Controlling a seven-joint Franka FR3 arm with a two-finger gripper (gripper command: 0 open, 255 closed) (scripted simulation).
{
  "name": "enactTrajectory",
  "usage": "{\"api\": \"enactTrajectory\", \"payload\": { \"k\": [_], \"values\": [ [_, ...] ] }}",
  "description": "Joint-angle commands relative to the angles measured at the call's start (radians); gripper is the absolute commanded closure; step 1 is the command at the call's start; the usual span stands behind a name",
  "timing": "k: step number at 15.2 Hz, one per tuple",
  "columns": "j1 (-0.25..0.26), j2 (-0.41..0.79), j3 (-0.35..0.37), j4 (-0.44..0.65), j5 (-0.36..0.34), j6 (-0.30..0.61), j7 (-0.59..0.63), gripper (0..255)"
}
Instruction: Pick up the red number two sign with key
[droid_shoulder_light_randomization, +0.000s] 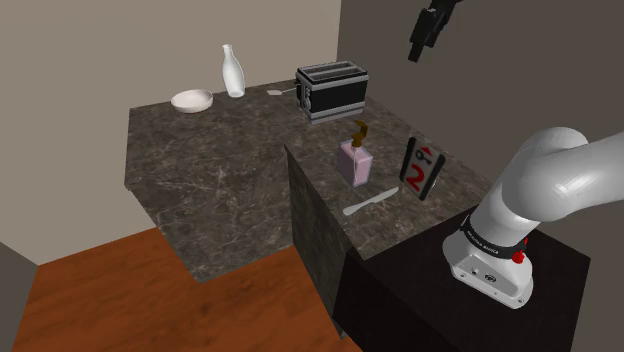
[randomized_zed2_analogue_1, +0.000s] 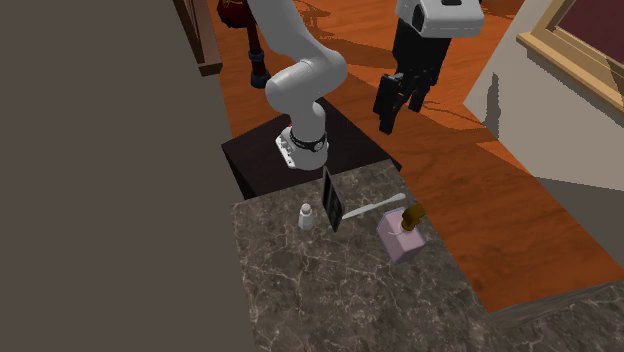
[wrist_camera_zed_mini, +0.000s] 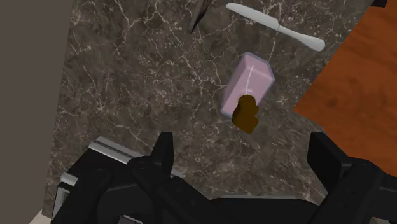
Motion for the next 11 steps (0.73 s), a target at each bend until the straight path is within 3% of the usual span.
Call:
{"api": "enactTrajectory", "payload": {
  "k": [1,11],
  "values": [
    [0.0,0.0,0.0,0.0,0.0,0.0,0.0,0],
    [-0.1,-0.045,-0.067,-0.301,-0.013,0.154,0.11,0]
  ]
}}
